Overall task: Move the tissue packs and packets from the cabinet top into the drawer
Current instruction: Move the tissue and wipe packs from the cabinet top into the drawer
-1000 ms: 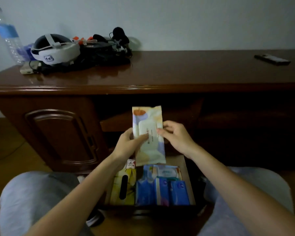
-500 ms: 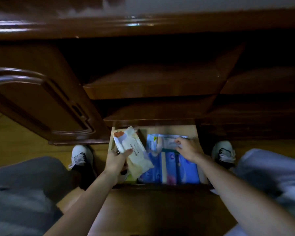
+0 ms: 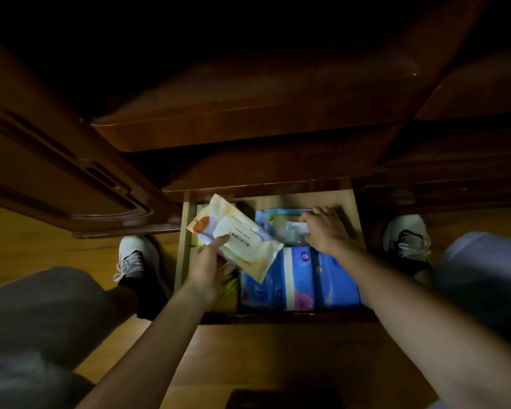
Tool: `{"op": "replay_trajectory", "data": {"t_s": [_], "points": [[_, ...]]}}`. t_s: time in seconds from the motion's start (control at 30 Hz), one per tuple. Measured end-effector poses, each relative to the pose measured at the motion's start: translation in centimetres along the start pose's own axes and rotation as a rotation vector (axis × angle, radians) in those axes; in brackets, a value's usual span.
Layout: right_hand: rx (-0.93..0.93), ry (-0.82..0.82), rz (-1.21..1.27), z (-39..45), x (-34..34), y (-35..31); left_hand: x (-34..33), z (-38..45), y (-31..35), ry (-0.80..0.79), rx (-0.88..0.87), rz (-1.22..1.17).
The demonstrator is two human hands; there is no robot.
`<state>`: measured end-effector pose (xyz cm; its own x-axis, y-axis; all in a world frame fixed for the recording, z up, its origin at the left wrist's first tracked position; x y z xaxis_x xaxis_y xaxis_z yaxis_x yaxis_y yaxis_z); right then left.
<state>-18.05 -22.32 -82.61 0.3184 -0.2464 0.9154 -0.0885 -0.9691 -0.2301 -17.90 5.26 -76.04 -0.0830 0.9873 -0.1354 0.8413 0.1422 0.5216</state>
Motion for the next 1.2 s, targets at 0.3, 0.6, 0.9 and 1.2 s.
{"op": "replay_trajectory", "data": {"t_s": [0.3,0.6,0.9,1.2], "points": [[-0.112,0.158,0.693,-2.9,6.9,1.1,-3.2,-1.1,-0.3,0.056,-0.073,-0.111],[0.105,0.085,0.955,-6.0,14.3,-6.1,-4.8,-7.8,0.0,-0.052,-0.315,-0.114],[0.265,0.153,0.438,-9.6,18.5,-9.3,-6.3,-12.5,1.6,-0.328,-0.386,-0.090],[-0.059,0.024,0.724,-7.7,14.3,-7.4,-5.0,-8.3,0.4,-0.230,-0.294,-0.089]]}}
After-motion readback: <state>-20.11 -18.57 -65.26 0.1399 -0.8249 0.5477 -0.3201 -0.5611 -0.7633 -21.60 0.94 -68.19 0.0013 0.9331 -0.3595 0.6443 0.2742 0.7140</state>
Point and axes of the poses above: each hand's wrist, its own z-axis towards the middle knuckle, its own x-axis out of the back of the hand, y = z × x, the point moved 3 cm from there along z, towards the middle knuckle, and after that the axes turned 8 degrees about x, right-handed, at the moved point
